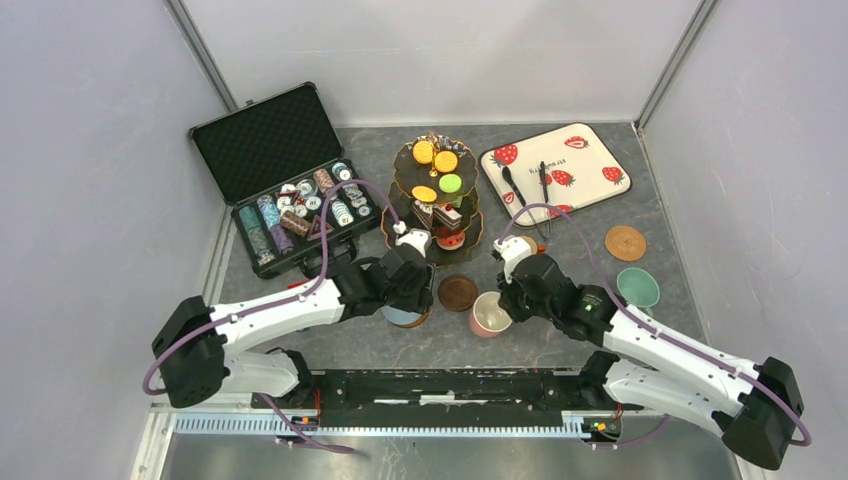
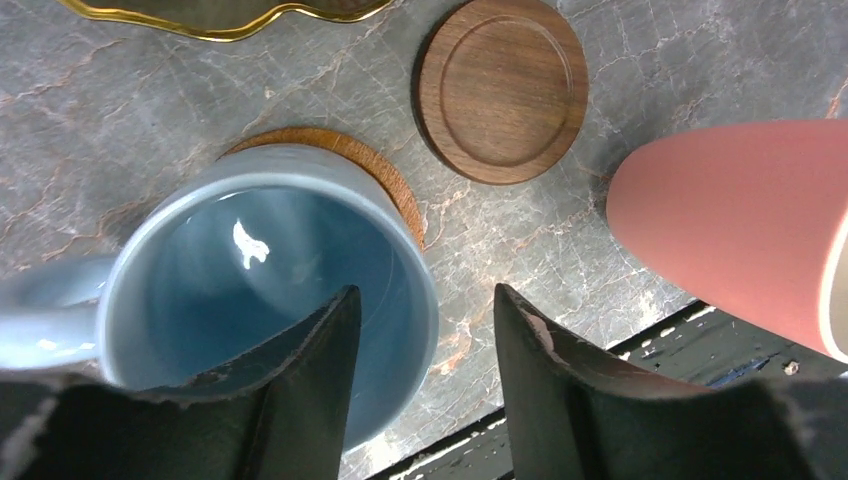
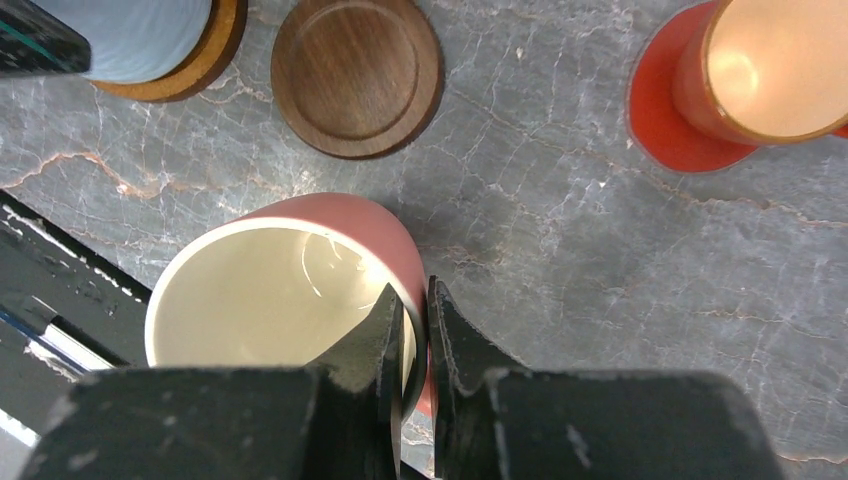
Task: Serve the afternoon tea
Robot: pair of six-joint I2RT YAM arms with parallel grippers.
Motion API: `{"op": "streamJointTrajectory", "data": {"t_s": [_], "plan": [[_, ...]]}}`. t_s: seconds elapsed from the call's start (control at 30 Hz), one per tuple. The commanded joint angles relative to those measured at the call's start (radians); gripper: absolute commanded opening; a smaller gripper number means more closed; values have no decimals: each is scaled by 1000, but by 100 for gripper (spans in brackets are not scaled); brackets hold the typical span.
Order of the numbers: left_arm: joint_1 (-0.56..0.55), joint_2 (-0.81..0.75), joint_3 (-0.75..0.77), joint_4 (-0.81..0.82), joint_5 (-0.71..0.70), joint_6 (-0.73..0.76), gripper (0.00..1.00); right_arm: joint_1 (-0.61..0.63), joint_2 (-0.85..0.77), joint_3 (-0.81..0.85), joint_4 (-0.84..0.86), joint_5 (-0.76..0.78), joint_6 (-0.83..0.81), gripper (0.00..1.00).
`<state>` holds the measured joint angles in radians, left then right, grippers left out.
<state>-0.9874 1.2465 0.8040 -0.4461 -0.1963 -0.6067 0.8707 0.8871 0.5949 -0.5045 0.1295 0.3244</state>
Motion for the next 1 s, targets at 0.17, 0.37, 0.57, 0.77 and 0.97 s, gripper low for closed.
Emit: {"op": "streamJointTrajectory", "data": {"t_s": [0.17,0.37,0.57,0.77,0.97], "plan": [[3,54,34,140,66,49,48,2,1,92,102,34,-10,0],[3,44,18,170,81,51,36,2,16,89,124,28,-10,0],[3,26,9,176,87,61,32,3,51,118,149,16,-7,0],[3,-50,45,61,-4,87,50,3,97,157,168,21,10,0],[4,-193,103,-59,-86,125,67,4,192,240,146,67,50,2]]}}
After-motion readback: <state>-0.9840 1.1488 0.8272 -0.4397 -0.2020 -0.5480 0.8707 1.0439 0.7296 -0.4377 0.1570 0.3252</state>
